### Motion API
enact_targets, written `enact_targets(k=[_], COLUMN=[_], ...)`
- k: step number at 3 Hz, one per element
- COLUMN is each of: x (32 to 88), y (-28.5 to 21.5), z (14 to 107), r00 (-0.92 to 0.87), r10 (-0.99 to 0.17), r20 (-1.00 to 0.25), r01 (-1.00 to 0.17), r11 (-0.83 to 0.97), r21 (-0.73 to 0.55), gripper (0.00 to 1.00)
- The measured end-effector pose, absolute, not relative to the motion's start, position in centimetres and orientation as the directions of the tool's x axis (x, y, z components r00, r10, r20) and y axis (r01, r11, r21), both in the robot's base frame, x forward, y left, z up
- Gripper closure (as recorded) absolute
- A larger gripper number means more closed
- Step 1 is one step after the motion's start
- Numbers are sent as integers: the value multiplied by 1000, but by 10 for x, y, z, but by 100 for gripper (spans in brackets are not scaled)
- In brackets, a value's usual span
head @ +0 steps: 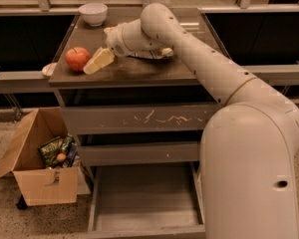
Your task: Place apple into bottom drawer
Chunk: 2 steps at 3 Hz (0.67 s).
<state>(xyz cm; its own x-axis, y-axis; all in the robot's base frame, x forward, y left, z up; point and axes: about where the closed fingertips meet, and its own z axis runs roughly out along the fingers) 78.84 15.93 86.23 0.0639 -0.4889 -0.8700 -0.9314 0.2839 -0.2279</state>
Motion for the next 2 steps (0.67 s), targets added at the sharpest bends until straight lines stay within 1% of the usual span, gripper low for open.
enact_targets(k=[1, 2], x=[790, 794], y=[170, 174], z=[860, 853], r00=[68, 30], r10=[-485, -476], r20=[-872, -879], r01=[-937, -937], r11=[269, 293], r21=[-222, -191], gripper=[0, 6])
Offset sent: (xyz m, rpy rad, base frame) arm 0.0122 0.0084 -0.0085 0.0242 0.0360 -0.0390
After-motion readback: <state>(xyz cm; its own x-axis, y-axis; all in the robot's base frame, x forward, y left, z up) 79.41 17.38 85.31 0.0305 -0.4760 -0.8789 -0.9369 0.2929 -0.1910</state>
